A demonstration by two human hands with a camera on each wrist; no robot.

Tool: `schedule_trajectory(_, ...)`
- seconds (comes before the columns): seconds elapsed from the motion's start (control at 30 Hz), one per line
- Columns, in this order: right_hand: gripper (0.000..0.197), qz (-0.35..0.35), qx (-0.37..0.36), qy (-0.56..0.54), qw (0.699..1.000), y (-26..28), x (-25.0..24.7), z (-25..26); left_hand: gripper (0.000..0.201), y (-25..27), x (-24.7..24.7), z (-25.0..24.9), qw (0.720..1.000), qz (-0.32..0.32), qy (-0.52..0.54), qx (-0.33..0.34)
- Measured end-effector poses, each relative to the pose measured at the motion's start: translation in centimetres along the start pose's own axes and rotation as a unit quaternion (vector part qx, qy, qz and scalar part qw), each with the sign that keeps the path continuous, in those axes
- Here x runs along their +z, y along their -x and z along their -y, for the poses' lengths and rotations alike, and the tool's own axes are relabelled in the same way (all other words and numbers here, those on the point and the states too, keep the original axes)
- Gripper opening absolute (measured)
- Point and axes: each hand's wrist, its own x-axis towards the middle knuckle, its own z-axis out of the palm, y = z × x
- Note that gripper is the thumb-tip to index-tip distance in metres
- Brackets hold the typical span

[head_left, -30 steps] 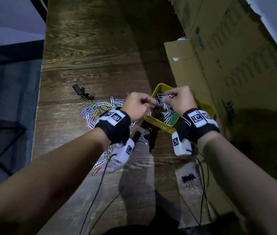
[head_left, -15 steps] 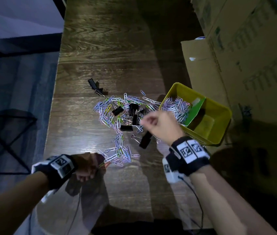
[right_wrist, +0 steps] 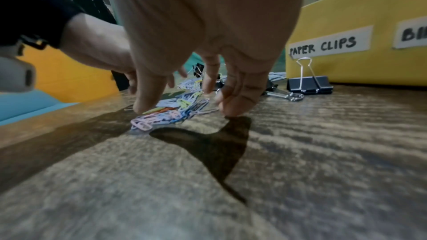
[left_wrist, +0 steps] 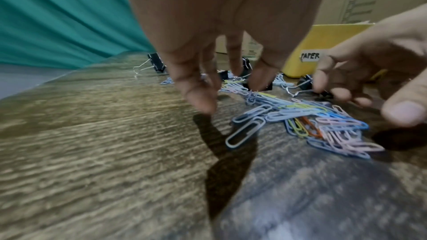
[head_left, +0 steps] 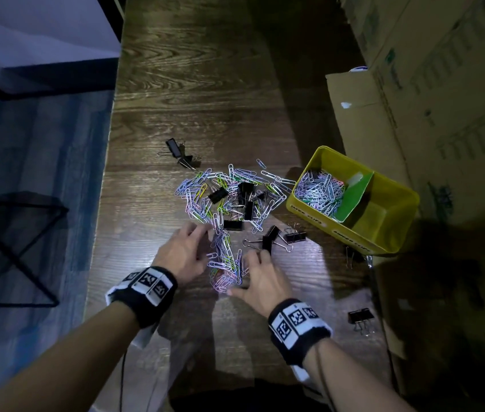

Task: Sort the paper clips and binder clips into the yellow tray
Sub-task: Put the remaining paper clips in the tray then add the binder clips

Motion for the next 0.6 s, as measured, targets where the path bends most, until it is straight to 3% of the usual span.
schedule_trajectory(0.07, 0.094, -0.016, 0.02, 0.003, 1.0, 0.0, 0.8, 0.4, 0.089, 0.5, 0.5, -0.7, 0.997, 0.066, -0.048, -0.013)
schedule_trajectory(0.17, 0.112, -0.035, 0.023, 0.018, 0.999, -0.7, 1.7, 1.4, 0.103, 0.7, 1.8, -2.3, 0.988, 0.111, -0.103, -0.007)
schedule_trajectory(0.23, 0.104, -0.021, 0.022, 0.027, 0.999, -1.0, 2.0, 2.1, 0.09, 0.8, 2.7, -2.8, 0.989, 0.104, -0.102, -0.004)
schedule_trajectory(0.5, 0.035, -0.011, -0.012, -0.022, 1.0, -1.6, 1.5, 2.5, 0.036, 1.9, 3.6, -2.2, 0.999, 0.026, 0.017, 0.041)
schedule_trajectory(0.6, 0.02, -0.015, -0.001, -0.036, 0.999, -2.1, 1.6, 2.4, 0.026, 2.1, 3.2, -1.6, 0.998, -0.002, 0.06, 0.036)
